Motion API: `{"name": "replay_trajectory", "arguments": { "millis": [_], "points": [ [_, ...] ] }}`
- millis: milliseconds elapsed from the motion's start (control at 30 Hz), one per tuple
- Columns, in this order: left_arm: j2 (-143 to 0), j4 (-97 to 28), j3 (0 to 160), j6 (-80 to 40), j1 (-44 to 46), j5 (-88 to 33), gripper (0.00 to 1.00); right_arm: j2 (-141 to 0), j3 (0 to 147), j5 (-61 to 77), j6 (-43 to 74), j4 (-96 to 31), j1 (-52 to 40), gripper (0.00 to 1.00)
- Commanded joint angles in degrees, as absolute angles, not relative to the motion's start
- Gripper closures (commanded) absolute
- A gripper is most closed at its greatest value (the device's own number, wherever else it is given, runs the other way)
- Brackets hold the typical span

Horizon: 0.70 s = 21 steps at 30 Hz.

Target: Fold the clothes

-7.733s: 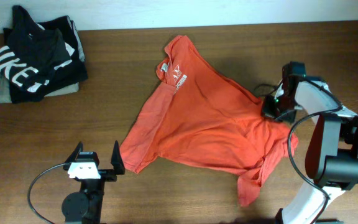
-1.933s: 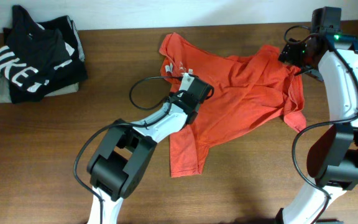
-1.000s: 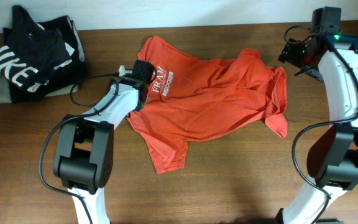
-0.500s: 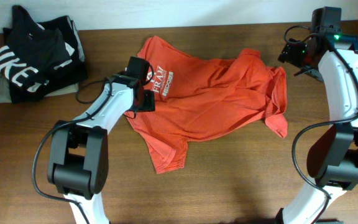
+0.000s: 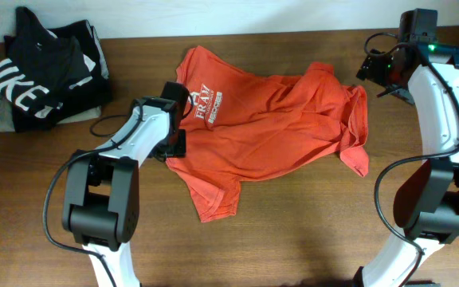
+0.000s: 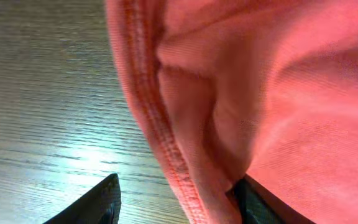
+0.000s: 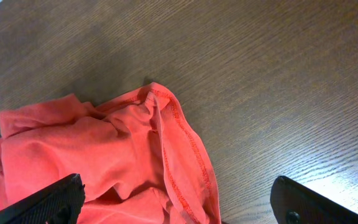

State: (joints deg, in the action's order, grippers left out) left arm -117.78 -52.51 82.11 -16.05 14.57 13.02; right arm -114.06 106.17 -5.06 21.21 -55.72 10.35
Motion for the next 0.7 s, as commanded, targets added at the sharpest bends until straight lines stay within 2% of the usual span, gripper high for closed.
{"name": "replay_trajectory", "arguments": {
  "millis": [0,67,167,300,567,633,667],
  "points": [
    [-118.4,-52.6,82.6,-17.3,14.2,14.4,0.44,-113.8,106.0,-5.4,21.7,-55.7,10.2,0.01],
    [-118.4,-53.3,82.6,-17.3,13.7,14.4,0.44,-113.8,106.0,-5.4,21.7,-55.7,10.2,0.01],
    [-118.4,-55.3,82.6,-18.4,12.0,14.8,0.50,-113.8,106.0,-5.4,21.7,-55.7,10.2,0.01],
    [-118.3,-58.7,85.4,-20.3,8.1,15.5,0.50,-113.8,106.0,-5.4,21.7,-55.7,10.2,0.01],
    [-118.3,-70.6,101.4,-20.3,6.5,13.1,0.48,-113.8,106.0,-5.4,21.7,-55.7,10.2,0.01],
    [-118.1,-72.5,103.1,-20.3,7.2,4.9,0.35,-113.8,106.0,-5.4,21.7,-55.7,10.2,0.01],
    [-118.2,-73.4,103.0,-19.9,7.8,-0.4,0.25,-113.8,106.0,-5.4,21.7,-55.7,10.2,0.01]
  ]
}}
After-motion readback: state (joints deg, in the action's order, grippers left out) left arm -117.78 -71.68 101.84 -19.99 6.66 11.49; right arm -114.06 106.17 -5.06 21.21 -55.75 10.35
